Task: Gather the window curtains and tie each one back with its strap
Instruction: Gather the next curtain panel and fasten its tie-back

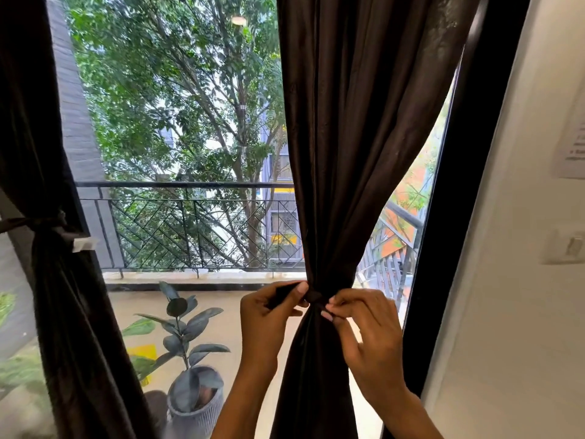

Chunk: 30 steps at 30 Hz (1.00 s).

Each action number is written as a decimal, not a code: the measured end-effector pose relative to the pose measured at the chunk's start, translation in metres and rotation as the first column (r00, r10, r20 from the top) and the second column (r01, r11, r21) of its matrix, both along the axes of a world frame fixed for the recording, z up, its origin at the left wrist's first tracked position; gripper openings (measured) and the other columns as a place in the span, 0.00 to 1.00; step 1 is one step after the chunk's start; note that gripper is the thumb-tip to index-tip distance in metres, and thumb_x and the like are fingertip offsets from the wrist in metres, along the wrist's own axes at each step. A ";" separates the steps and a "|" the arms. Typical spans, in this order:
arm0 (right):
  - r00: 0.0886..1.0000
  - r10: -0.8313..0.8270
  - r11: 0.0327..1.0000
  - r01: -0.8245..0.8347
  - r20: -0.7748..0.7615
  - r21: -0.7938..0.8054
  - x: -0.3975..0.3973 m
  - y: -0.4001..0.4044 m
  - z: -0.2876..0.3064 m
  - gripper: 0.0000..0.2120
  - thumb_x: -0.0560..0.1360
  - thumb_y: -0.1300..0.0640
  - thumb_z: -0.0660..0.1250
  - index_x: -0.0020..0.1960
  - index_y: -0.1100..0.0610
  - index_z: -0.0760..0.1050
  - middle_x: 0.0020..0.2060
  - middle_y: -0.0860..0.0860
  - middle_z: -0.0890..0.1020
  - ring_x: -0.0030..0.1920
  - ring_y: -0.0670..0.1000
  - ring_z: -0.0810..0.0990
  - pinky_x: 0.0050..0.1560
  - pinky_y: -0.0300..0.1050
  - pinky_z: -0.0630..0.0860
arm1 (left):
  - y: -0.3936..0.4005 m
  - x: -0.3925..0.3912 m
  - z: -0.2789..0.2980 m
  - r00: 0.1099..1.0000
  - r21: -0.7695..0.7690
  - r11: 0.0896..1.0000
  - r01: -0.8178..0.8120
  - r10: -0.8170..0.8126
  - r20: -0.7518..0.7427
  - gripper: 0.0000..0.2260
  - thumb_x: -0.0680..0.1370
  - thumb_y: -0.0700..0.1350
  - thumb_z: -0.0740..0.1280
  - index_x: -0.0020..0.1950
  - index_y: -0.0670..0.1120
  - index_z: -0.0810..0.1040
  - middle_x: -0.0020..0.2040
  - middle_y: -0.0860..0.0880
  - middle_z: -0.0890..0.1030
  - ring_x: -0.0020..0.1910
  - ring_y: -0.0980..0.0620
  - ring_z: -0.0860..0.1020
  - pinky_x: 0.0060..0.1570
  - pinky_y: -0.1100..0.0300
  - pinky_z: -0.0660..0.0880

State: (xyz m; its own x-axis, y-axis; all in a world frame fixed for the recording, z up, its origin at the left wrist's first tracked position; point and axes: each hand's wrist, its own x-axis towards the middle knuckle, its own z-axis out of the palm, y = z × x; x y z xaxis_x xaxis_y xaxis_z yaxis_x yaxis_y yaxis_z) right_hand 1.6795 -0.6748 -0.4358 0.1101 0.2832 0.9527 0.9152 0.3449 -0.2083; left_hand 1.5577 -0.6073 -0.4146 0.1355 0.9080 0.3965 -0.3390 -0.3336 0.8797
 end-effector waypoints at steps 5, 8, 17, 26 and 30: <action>0.996 0.076 0.996 -0.078 -0.038 -0.039 -0.012 -0.010 0.002 0.02 0.71 0.61 0.69 0.43 0.55 0.80 0.45 0.42 0.81 0.50 0.42 0.77 0.52 0.37 0.68 | 0.007 -0.003 -0.001 0.997 -0.046 0.997 -0.067 0.069 0.038 0.04 0.71 0.36 0.72 0.39 0.44 0.84 0.33 0.45 0.84 0.31 0.53 0.80 0.33 0.64 0.76; 0.979 0.114 0.988 -0.129 -0.171 -0.079 -0.016 -0.014 0.001 0.05 0.72 0.56 0.67 0.47 0.48 0.78 0.45 0.39 0.82 0.49 0.42 0.78 0.49 0.38 0.72 | 0.013 -0.002 -0.001 0.995 -0.048 0.995 -0.088 0.090 0.033 0.06 0.71 0.35 0.72 0.38 0.46 0.85 0.32 0.46 0.84 0.31 0.53 0.81 0.33 0.64 0.77; 0.854 0.247 0.936 -0.332 -0.457 -0.114 -0.020 -0.022 0.004 0.01 0.70 0.53 0.71 0.41 0.48 0.81 0.39 0.39 0.83 0.43 0.42 0.81 0.44 0.30 0.72 | 0.033 0.005 -0.002 0.981 -0.116 0.977 -0.181 0.187 0.044 0.13 0.69 0.35 0.74 0.32 0.53 0.84 0.31 0.47 0.84 0.31 0.50 0.81 0.35 0.61 0.78; 0.502 0.216 0.897 -0.440 -0.837 -0.032 0.006 -0.003 -0.001 0.04 0.73 0.67 0.68 0.41 0.61 0.77 0.35 0.52 0.83 0.40 0.52 0.80 0.43 0.48 0.77 | 0.037 0.002 -0.001 0.993 -0.096 0.990 0.099 -0.104 -0.053 0.04 0.75 0.37 0.68 0.41 0.42 0.81 0.40 0.45 0.85 0.38 0.52 0.82 0.39 0.60 0.79; 0.646 0.140 0.914 -0.375 -0.750 -0.152 0.010 0.010 0.006 0.11 0.74 0.68 0.67 0.46 0.53 0.78 0.42 0.46 0.84 0.46 0.42 0.82 0.39 0.41 0.79 | 0.039 0.009 0.003 0.972 -0.012 0.975 0.220 -0.220 -0.087 0.05 0.70 0.31 0.70 0.39 0.39 0.76 0.45 0.45 0.85 0.46 0.52 0.83 0.46 0.65 0.77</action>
